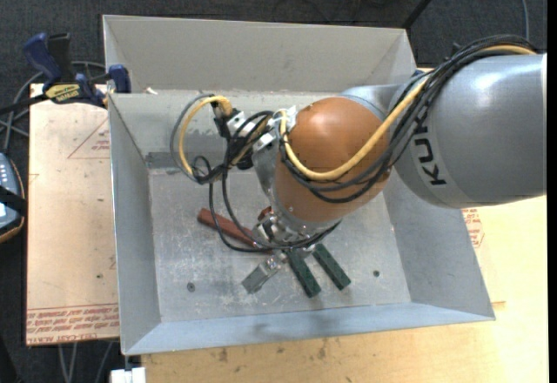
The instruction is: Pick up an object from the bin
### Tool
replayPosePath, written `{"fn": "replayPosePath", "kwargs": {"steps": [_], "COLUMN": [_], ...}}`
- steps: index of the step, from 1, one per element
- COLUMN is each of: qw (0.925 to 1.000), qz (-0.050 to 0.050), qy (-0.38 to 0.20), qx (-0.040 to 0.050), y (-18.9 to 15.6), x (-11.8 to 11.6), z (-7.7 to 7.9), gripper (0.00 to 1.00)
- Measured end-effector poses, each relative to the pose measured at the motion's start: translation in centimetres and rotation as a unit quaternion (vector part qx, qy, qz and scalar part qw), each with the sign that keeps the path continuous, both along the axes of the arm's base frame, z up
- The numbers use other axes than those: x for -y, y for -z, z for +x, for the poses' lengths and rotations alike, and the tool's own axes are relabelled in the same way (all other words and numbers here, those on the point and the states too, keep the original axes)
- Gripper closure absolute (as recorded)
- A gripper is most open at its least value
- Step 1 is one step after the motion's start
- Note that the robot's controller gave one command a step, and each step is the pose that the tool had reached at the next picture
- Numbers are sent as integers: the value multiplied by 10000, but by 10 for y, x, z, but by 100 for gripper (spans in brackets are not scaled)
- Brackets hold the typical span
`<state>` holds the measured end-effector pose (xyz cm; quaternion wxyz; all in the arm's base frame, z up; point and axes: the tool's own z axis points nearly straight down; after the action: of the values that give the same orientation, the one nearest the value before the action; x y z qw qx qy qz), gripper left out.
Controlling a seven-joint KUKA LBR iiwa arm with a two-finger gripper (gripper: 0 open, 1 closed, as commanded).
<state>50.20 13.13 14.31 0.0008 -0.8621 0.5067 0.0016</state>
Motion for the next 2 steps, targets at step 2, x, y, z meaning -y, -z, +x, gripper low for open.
{"fn": "replayPosePath", "kwargs": {"steps": [2], "qw": [10000], "qz": [-8], "qy": [-64], "qx": [13], "y": [73], "x": [78], "z": [13], "gripper": [0]}}
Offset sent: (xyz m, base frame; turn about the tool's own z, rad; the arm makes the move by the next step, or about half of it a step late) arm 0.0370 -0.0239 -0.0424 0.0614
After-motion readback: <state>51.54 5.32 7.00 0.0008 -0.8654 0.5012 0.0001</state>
